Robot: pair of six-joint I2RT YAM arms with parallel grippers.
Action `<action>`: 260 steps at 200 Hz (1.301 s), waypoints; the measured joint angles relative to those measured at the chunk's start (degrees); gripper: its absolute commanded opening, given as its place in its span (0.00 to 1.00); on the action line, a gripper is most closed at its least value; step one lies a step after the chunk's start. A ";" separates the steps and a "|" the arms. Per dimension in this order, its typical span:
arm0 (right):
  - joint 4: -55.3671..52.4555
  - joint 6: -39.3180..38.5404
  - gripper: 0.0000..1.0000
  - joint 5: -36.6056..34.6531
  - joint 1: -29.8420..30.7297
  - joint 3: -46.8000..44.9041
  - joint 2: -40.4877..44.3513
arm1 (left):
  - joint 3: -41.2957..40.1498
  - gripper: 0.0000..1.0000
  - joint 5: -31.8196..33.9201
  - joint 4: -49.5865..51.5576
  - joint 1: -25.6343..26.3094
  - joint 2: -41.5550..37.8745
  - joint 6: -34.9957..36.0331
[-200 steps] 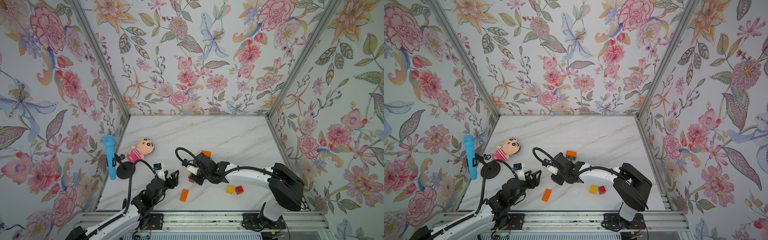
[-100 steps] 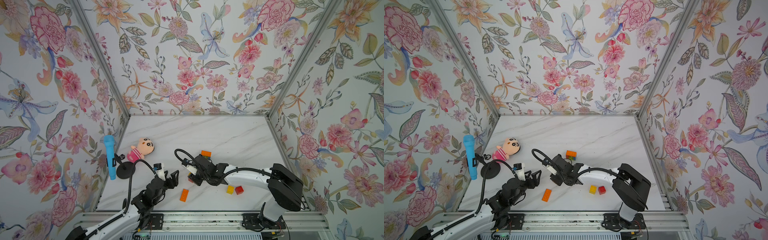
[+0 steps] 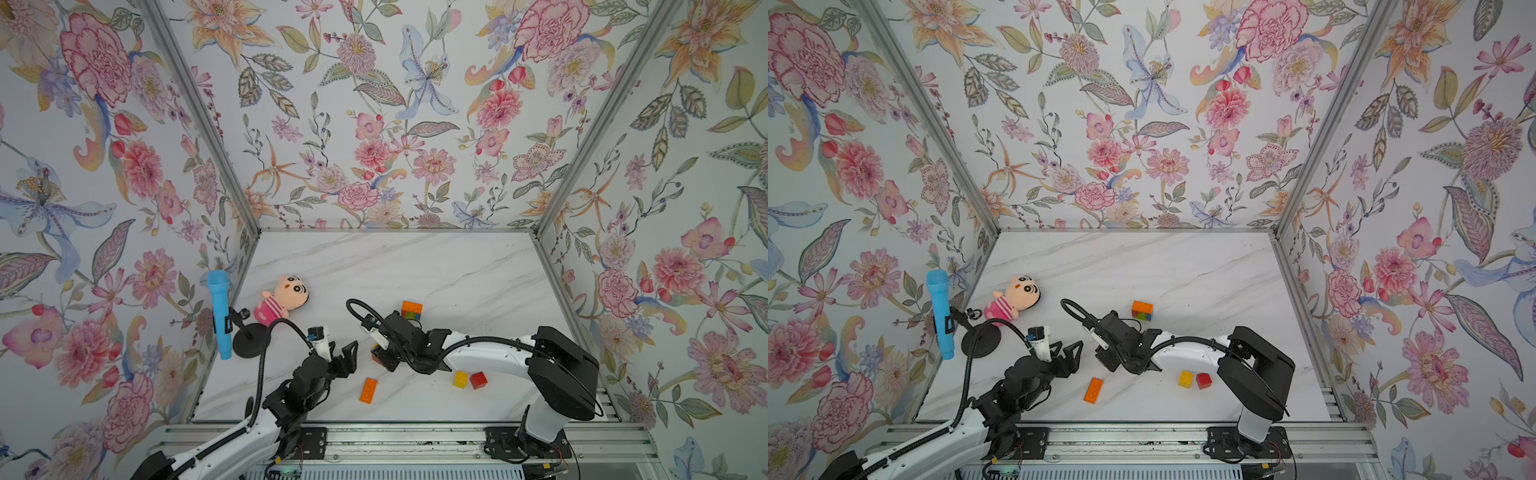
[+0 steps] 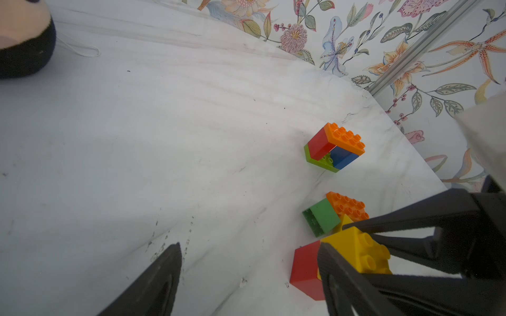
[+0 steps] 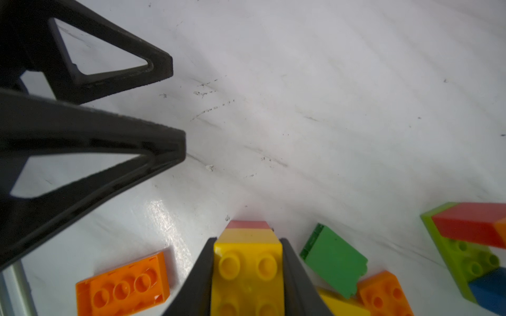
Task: Assemble the letter p with lego
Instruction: Assemble the lego brick with the lego brick.
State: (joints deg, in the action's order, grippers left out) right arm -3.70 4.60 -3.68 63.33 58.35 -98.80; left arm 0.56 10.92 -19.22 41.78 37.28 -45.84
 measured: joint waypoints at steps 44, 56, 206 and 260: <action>-0.48 -0.02 0.00 0.02 -0.02 0.81 -0.28 | 0.00 0.82 0.22 0.09 0.00 -1.14 0.00; -1.22 -0.02 0.00 0.15 -0.02 1.27 -0.33 | 0.00 0.82 0.24 0.09 0.00 -1.29 0.00; -6.12 -0.04 0.49 1.92 -0.02 3.45 -0.46 | 0.00 0.82 0.24 0.31 0.00 -1.84 0.07; -6.36 -0.52 0.68 3.54 -0.35 1.95 3.52 | 0.00 0.83 0.39 0.31 0.00 -1.92 0.42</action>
State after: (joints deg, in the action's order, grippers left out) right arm -10.07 4.08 -0.14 62.98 60.29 -95.29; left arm 0.56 11.31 -18.92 41.78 35.35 -45.43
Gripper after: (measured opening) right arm 0.659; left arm 0.825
